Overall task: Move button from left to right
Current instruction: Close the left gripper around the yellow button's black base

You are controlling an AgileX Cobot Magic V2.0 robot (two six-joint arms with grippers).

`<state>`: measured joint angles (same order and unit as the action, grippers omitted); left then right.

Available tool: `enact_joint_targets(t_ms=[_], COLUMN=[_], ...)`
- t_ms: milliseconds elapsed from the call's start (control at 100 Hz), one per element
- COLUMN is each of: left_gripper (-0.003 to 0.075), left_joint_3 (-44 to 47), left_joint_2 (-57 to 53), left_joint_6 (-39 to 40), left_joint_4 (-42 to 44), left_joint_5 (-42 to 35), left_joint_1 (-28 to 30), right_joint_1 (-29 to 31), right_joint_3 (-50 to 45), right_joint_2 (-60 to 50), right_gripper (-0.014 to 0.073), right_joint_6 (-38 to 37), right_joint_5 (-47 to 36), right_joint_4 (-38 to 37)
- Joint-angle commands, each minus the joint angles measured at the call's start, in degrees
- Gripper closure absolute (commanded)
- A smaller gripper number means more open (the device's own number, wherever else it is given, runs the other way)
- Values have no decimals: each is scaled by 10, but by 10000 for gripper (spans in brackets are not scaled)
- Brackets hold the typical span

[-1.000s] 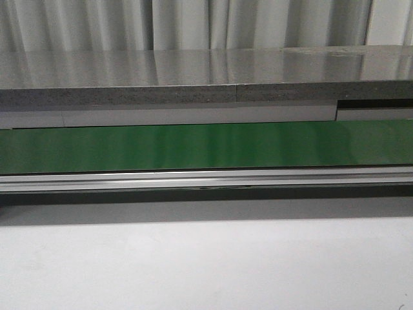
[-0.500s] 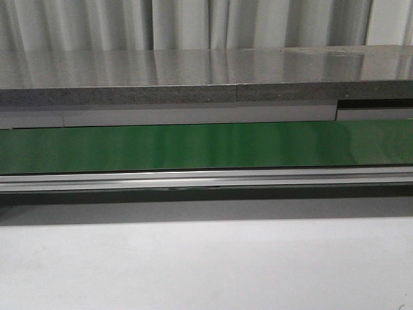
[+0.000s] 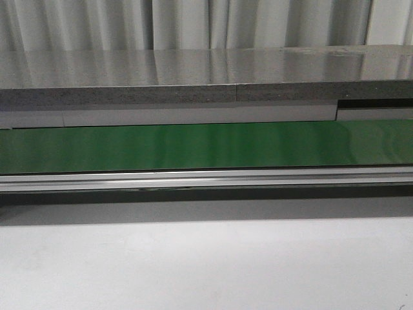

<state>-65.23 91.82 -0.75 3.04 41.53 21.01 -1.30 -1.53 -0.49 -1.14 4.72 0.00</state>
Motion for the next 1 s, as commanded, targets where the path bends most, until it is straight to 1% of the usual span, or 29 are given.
enact_joint_targets(t_ms=[0,220,500,990], left_gripper=[101,101,101,106], left_joint_3=[-19,-19,-19,-19], left_joint_2=[7,61,89,164], left_joint_6=[-16,-19,-19,-19], left_joint_4=[-15,-18,-19,-25], left_joint_5=[-30,-32,-55,-55], left_joint_1=[2,2,5,9], right_joint_1=[3,3,3,3], right_joint_3=[9,9,9,9], right_joint_2=[-12,-12,-12,-12], right_gripper=[662,662,662,662], right_joint_6=[0,0,0,0], right_joint_5=[-43,-43,-43,-43], right_joint_4=[-8,-8,-8,-8])
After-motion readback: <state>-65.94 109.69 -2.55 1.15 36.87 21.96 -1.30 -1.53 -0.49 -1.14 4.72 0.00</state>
